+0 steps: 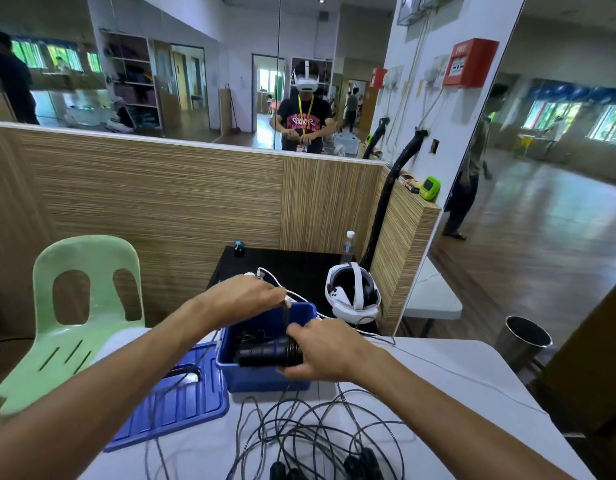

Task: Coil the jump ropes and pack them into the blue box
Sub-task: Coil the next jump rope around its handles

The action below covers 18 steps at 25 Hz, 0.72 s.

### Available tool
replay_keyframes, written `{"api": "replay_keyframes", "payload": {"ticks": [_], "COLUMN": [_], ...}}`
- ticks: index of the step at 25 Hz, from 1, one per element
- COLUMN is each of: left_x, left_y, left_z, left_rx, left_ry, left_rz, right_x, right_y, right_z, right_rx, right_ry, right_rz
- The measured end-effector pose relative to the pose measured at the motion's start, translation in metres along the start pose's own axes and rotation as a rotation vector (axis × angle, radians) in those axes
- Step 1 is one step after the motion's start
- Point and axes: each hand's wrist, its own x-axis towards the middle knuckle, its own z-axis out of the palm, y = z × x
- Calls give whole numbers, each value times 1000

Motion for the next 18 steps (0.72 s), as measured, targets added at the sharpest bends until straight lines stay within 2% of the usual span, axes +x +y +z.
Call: {"api": "replay_keyframes", "payload": {"ticks": [2,4,8,10,12,16,18], "left_x": [-2,-5,-6,-11,-15,-18,-21], "left_y": [9,17,21,34,46,76,88], "left_z": [-10,-15,-31,-35,-29,-16,0], "left_rx": [151,232,151,222,263,18,-272], "left_ry": [31,79,-125,-29,23,-28,170], "left_rz": [34,-3,-159,-109,-139,-373,-506], "right_x": [3,4,7,10,13,16,19], "right_y": [4,6,-4,-2,4,14,20], "right_z": [-2,-5,-1,-1,-4,-9,-11], "right_rx": [31,102,236,250,229,173,110], "right_ry": [11,5,1,0,22,165,209], "right_rz": [105,151,171,215,253,286,320]}}
